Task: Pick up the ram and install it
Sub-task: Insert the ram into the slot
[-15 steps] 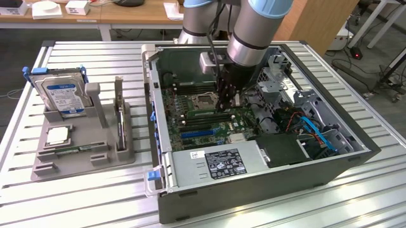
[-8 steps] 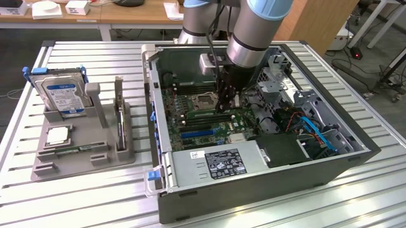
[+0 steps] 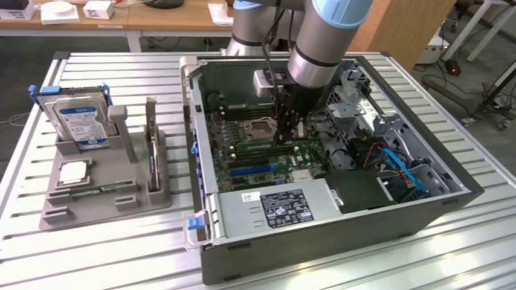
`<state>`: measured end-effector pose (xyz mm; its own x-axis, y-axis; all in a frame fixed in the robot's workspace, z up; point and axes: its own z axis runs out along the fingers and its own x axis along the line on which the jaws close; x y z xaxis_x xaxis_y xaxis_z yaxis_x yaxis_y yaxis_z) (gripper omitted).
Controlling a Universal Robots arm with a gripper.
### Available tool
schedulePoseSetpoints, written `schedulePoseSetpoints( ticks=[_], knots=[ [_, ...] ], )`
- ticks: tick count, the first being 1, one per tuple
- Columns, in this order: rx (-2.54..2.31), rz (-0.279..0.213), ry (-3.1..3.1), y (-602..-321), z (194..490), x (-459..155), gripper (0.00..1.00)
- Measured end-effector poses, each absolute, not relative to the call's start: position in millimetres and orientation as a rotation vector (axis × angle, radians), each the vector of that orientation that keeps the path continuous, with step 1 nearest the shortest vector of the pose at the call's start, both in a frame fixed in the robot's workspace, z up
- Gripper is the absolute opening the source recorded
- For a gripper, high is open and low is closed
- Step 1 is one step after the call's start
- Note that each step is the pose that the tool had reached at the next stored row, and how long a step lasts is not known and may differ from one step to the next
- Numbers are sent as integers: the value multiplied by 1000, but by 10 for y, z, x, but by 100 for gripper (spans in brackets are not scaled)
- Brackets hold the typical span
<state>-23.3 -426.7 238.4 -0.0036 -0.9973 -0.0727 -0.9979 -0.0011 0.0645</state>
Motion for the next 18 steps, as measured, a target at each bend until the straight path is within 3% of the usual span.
schedulePoseSetpoints(
  ticks=[18],
  knots=[
    [-2213,152,2216,-4255,2368,-233,11]
  ],
)
